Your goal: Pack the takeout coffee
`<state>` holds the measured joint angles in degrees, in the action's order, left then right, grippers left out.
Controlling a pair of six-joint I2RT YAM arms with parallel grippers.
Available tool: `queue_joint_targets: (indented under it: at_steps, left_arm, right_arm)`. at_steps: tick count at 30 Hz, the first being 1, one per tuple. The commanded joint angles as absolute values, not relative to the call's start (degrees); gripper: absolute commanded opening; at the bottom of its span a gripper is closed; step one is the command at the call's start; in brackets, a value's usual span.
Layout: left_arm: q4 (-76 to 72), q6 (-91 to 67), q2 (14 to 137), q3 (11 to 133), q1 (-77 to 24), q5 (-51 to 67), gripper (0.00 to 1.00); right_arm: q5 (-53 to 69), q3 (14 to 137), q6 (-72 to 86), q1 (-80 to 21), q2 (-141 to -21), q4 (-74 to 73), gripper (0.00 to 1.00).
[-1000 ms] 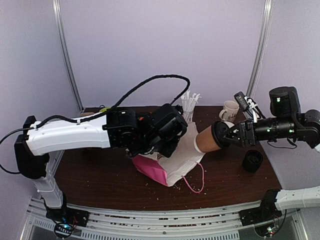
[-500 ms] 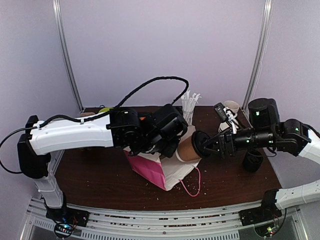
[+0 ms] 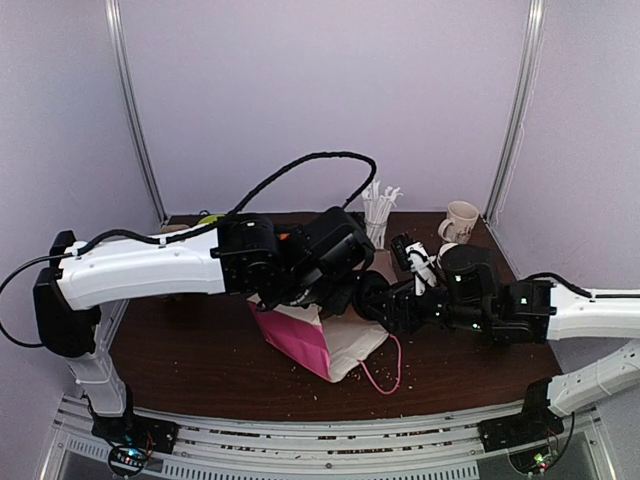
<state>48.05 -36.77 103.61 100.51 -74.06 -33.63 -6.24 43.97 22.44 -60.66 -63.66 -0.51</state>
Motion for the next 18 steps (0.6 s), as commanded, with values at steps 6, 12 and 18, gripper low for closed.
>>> queue_joint_targets:
  at_steps: [6, 12, 18]
  left_arm:
    - [46.66, -37.19, 100.23, 100.37, -73.71, -33.09, 0.00]
    - [46.67, -37.16, 99.46, 100.37, -73.74, -33.21, 0.00]
    - [44.92, -36.83, 98.36, 98.37, -73.74, -32.77, 0.00]
  right_arm:
    - [-17.01, 42.26, 22.54, -62.34, -73.75, 20.85, 0.45]
    - [-18.64, 41.58, 22.87, -63.09, -79.20, 27.35, 0.44]
    - [-19.34, 41.89, 23.41, -63.61, -83.33, 31.29, 0.44]
